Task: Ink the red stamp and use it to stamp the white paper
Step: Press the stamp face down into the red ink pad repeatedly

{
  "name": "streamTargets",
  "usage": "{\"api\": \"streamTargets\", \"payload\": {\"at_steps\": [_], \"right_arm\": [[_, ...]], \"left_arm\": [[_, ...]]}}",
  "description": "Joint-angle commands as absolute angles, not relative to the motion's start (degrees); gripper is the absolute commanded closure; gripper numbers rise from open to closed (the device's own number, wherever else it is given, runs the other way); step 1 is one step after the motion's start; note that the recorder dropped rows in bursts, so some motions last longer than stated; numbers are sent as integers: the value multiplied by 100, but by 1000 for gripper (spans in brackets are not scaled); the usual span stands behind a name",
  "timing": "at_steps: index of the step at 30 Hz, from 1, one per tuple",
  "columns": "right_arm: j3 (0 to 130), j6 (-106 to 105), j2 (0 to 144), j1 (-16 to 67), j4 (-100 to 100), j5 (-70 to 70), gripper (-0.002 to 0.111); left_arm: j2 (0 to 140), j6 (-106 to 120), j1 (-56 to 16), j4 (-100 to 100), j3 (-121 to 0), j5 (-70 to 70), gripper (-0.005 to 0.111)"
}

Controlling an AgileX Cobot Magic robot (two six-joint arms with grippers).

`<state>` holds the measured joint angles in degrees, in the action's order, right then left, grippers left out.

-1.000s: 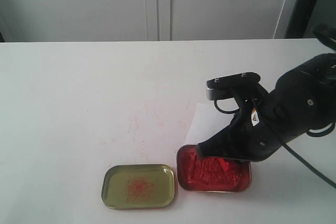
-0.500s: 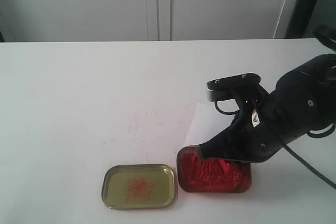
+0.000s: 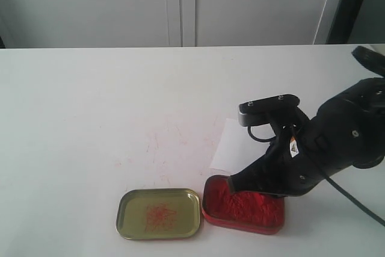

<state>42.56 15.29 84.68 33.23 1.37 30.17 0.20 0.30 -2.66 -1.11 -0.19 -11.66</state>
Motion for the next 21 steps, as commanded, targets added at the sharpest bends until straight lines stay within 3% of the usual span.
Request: {"api": "streamTargets", "payload": {"at_steps": [1, 21], "right_arm": [[4220, 1540, 8478, 3329, 246, 2843, 108], [4408, 1488, 8478, 3329, 358, 2986, 108]], "left_arm": [[0, 46, -246, -96, 0, -1161, 107], [0, 46, -246, -96, 0, -1161, 107]]}}
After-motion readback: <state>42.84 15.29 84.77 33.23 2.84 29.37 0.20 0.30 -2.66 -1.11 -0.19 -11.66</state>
